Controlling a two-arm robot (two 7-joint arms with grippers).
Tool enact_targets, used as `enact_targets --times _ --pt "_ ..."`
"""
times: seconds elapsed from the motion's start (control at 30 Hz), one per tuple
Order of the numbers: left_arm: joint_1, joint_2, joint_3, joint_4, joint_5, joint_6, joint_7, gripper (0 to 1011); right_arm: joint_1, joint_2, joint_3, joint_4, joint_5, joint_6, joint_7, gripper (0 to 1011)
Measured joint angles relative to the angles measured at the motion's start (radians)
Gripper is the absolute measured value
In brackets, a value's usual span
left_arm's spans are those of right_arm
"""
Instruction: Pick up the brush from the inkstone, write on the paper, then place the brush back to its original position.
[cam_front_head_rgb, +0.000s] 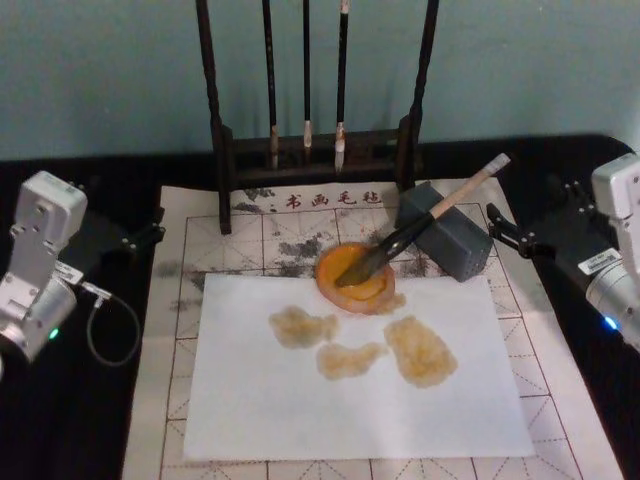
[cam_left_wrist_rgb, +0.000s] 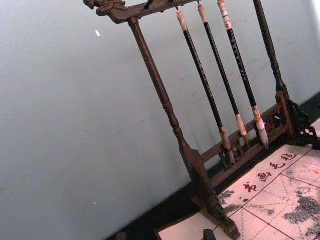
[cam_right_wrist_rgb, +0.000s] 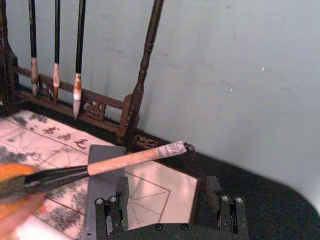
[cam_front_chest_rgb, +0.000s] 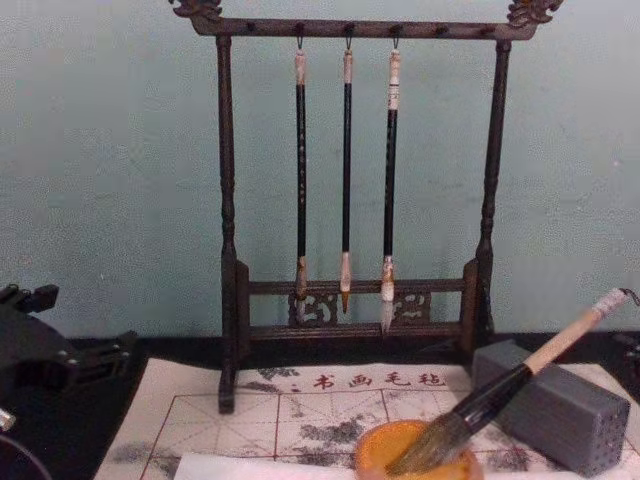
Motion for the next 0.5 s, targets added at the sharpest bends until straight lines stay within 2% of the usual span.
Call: enact_targets --times 0.1,0.13,0.17,0.23,0.27,0.5 --pt "0.0 0.0 0.0 0.0 0.0 0.0 0.0 1001 -0.011 -0.013 0.029 -0.012 0.072 0.03 0.051 1000" --pt "0.0 0.0 0.0 0.0 0.0 0.0 0.0 1001 -0.011 -0.013 0.029 -0.012 0.072 0.03 0.051 1000" --pt "0.0 0.0 0.0 0.0 0.0 0.0 0.0 1001 -0.015 -0.02 0.043 -0.017 0.107 0.049 0.073 1000" --pt "0.0 0.0 0.0 0.0 0.0 0.0 0.0 1001 -0.018 -0.028 0.057 -0.022 0.144 0.071 0.094 1000" --pt "0.0 0.0 0.0 0.0 0.0 0.0 0.0 1001 -0.021 -0.038 0.073 -0.026 0.183 0.097 0.114 1000" --pt "0.0 0.0 0.0 0.0 0.0 0.0 0.0 1001 -0.025 -0.093 0.146 -0.036 0.353 0.226 0.173 1000"
